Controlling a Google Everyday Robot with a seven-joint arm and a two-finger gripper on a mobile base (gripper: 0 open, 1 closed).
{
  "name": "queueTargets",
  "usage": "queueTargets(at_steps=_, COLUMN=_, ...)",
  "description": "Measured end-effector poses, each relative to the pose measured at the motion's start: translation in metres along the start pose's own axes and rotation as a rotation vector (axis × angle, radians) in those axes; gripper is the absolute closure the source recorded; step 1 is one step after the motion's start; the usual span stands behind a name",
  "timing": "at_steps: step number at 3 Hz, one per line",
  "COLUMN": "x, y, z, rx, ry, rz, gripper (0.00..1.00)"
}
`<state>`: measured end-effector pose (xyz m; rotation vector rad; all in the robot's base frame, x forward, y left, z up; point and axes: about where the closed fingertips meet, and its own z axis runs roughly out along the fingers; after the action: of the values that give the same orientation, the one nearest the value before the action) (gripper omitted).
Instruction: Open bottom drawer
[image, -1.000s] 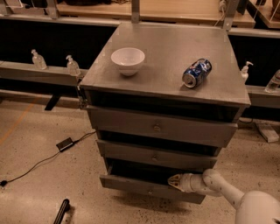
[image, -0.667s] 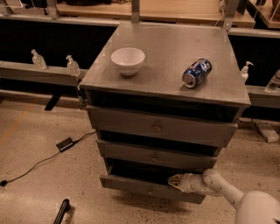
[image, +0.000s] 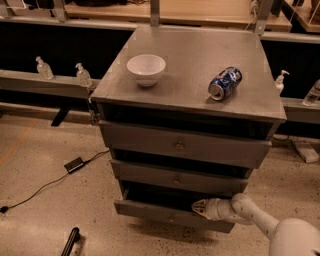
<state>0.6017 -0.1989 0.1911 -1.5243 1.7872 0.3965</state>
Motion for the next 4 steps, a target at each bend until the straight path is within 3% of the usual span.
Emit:
queueTargets(at_steps=2, x=-0.0004, y=0.0009, z=0.0013, rx=-0.004, ry=-0.006, rz=0.001, gripper=0.00)
queueTargets(at_steps=3, x=-0.0004, y=0.0009, z=0.0013, rx=-0.004, ry=-0.006, rz=0.001, gripper=0.16)
queueTargets(at_steps=4, x=-0.0034, y=0.0000, z=-0.0016, rx=-0.004, ry=-0.006, rz=0.001, gripper=0.40)
